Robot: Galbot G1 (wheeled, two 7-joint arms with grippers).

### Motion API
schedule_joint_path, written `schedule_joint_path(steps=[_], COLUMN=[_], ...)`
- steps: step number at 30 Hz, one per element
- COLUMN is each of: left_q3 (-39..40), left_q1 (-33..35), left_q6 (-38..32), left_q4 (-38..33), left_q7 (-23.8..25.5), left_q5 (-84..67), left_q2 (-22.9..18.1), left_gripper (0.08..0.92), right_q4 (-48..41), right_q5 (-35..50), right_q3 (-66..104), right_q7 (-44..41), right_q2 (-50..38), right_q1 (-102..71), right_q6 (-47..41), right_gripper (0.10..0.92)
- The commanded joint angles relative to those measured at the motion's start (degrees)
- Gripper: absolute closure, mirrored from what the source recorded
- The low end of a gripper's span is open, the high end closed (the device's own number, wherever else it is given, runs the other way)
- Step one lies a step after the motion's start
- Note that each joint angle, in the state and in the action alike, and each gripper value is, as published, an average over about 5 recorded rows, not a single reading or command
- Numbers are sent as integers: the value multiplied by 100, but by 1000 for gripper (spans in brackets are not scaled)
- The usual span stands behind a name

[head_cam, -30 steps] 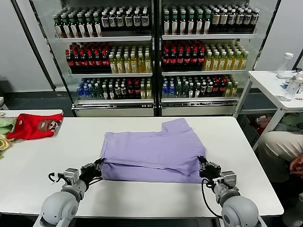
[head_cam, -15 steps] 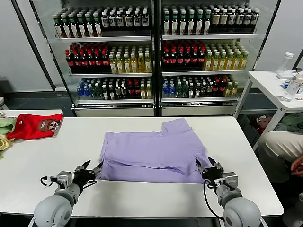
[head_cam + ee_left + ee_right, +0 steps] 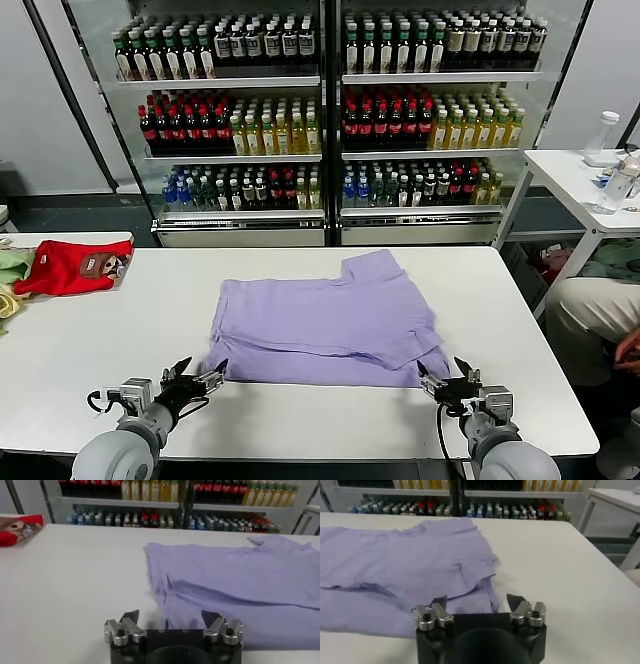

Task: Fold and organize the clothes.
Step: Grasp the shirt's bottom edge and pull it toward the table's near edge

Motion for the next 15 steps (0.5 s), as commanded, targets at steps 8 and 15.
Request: schedule_joint_path(steps=[8, 15], left_q3=[85, 121], left_q1=[25, 29], left_q6=[14, 13], left_q4=[99, 96], left_q7=[-13, 17], left_q5=[-32, 45], left_q2=[-91, -155], left_gripper=[453, 653], right_q4=[-51, -54], right_q5=[267, 303], right_q3=[-40, -28], right_q7=[170, 142], right_q2=[11, 7], right_q1=[-93, -80], right_q6=[-148, -145], right_gripper=[621, 820])
